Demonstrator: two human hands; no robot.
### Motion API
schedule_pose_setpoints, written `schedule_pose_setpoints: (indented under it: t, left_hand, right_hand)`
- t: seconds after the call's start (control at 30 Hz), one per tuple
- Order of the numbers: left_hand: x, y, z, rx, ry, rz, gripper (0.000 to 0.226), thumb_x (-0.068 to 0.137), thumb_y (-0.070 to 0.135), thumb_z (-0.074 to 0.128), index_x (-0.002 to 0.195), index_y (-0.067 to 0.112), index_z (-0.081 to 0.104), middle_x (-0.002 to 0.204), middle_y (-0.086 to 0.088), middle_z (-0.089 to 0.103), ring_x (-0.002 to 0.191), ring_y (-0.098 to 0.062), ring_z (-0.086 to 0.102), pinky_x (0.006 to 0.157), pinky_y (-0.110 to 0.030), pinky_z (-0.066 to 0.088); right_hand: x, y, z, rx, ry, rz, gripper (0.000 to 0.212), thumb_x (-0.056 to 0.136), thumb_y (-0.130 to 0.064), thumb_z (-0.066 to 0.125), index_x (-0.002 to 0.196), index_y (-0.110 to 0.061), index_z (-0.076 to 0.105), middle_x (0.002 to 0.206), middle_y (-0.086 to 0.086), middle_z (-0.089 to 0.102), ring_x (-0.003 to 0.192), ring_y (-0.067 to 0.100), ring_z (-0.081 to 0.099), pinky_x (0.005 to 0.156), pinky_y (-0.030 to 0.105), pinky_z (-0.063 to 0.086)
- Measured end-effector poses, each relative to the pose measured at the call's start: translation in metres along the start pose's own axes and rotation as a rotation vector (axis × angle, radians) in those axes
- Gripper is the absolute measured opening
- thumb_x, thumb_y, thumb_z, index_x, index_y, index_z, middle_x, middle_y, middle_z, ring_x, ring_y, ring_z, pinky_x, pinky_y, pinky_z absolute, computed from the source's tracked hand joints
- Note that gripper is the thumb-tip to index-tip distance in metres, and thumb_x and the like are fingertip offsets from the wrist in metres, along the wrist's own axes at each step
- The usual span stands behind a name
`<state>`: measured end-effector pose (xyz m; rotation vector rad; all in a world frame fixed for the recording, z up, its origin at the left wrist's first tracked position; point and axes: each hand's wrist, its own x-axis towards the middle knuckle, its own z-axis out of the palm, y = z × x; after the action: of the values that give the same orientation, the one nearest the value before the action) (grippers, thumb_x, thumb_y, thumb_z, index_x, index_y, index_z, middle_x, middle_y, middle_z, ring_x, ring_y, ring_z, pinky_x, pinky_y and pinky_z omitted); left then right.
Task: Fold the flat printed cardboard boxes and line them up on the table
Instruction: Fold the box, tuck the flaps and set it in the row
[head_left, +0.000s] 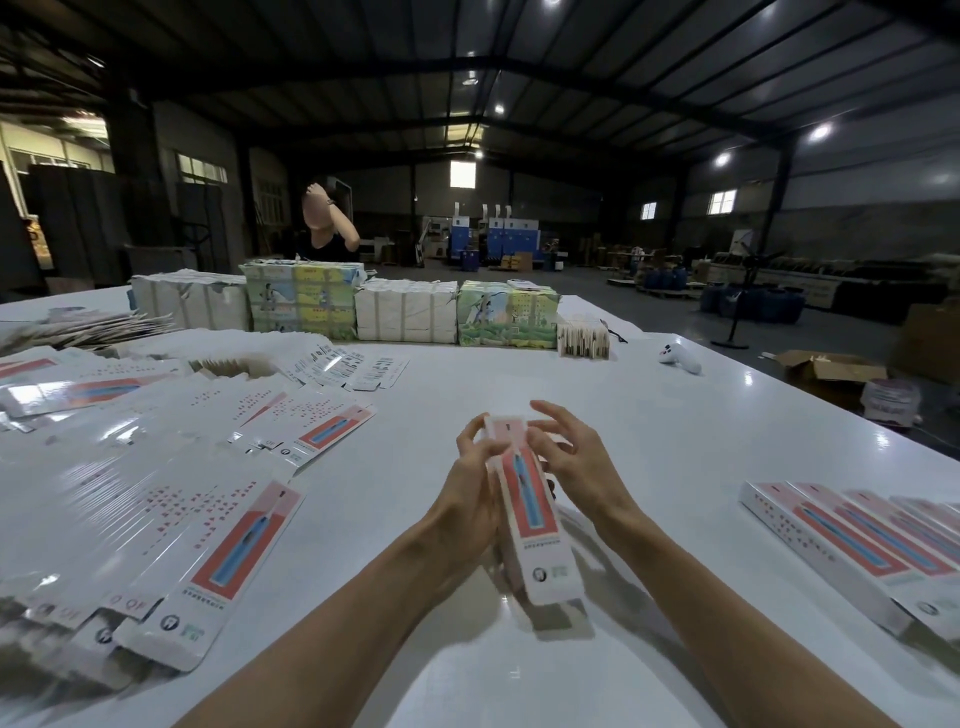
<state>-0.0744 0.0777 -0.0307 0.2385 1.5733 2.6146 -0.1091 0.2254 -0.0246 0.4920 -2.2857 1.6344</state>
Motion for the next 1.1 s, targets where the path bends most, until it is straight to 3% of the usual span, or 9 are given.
schedule_pose_setpoints:
  t: [0.07,0.13,0.23,0.37,0.5,0.6,0.73,0.87,1.1]
  left_hand:
    - [-0.004,0.004,0.001,-0.118,-0.022,0.001,0.034,0.111,0.027,0.045,0.145,0.024,0.043,0.134,-0.027,0.063,0.118,-0.042,0.067,0.102,-0.062,0.053]
    - [-0.009,0.009,-0.001,-0.194,-0.044,-0.019,0.029,0.109,0.03,0.049,0.136,0.02,0.049,0.13,-0.024,0.061,0.116,-0.039,0.064,0.093,-0.056,0.056]
    - [-0.009,0.012,-0.007,-0.2,-0.016,-0.058,0.052,0.107,0.039,0.047,0.146,0.004,0.044,0.127,-0.028,0.053,0.114,-0.041,0.056,0.088,-0.051,0.052]
    - [-0.006,0.014,-0.012,-0.253,-0.074,-0.068,0.06,0.103,0.04,0.05,0.152,0.006,0.044,0.13,-0.025,0.055,0.12,-0.038,0.056,0.104,-0.051,0.049]
    - [-0.003,0.01,-0.009,-0.177,-0.089,-0.104,0.049,0.106,0.041,0.052,0.146,0.012,0.054,0.139,-0.024,0.062,0.126,-0.041,0.064,0.112,-0.053,0.049]
    - [0.002,0.0,-0.004,-0.027,0.033,-0.057,0.038,0.108,0.041,0.053,0.141,0.023,0.048,0.133,-0.016,0.063,0.119,-0.037,0.069,0.106,-0.048,0.055]
    - [-0.002,-0.003,-0.007,0.281,-0.009,-0.007,0.025,0.109,0.032,0.054,0.131,0.022,0.06,0.125,-0.013,0.068,0.111,-0.023,0.071,0.087,-0.035,0.063]
    - [-0.007,-0.004,-0.008,0.474,-0.081,0.025,0.021,0.106,0.02,0.057,0.12,0.023,0.072,0.113,-0.01,0.075,0.105,-0.022,0.073,0.097,-0.039,0.059]
    - [-0.003,-0.007,-0.012,0.532,-0.095,0.034,0.024,0.104,0.008,0.057,0.114,0.019,0.076,0.102,-0.008,0.077,0.098,-0.02,0.072,0.089,-0.033,0.061]
  right_hand:
    - [-0.005,-0.002,0.002,-0.186,0.014,-0.119,0.037,0.106,-0.039,0.058,0.141,-0.03,0.056,0.133,-0.006,0.059,0.105,0.008,0.066,0.078,0.021,0.058]
    - [-0.011,-0.003,0.004,-0.489,-0.059,-0.266,0.045,0.104,-0.057,0.051,0.14,-0.031,0.057,0.131,-0.008,0.056,0.11,0.005,0.06,0.09,0.028,0.054]
    - [-0.016,-0.004,0.009,-0.739,-0.209,-0.311,0.072,0.096,-0.072,0.05,0.151,-0.025,0.047,0.142,-0.004,0.048,0.122,0.015,0.051,0.096,0.032,0.052]
    - [-0.017,-0.012,0.005,-0.682,-0.185,-0.3,0.061,0.1,-0.044,0.067,0.15,-0.014,0.049,0.148,0.003,0.049,0.128,0.022,0.05,0.102,0.032,0.053]
    - [-0.021,-0.016,-0.01,-0.854,-0.138,-0.364,0.036,0.101,-0.023,0.066,0.134,-0.01,0.057,0.127,0.006,0.06,0.101,0.026,0.06,0.086,0.036,0.056]
    - [-0.03,-0.01,-0.037,-0.983,-0.071,-0.297,0.04,0.101,-0.019,0.061,0.139,-0.013,0.052,0.12,0.005,0.059,0.094,0.027,0.058,0.081,0.035,0.052]
    - [-0.051,0.001,-0.09,-1.071,-0.024,-0.1,0.06,0.099,-0.024,0.062,0.154,-0.019,0.039,0.122,0.004,0.059,0.097,0.024,0.054,0.083,0.034,0.051]
    - [-0.08,0.015,-0.135,-1.226,-0.036,0.092,0.049,0.104,-0.03,0.058,0.15,-0.023,0.044,0.133,-0.003,0.056,0.105,0.015,0.057,0.096,0.031,0.051]
    - [-0.107,0.022,-0.169,-1.367,0.01,0.171,0.044,0.109,-0.034,0.048,0.15,-0.023,0.039,0.147,-0.002,0.051,0.125,0.014,0.058,0.113,0.034,0.044]
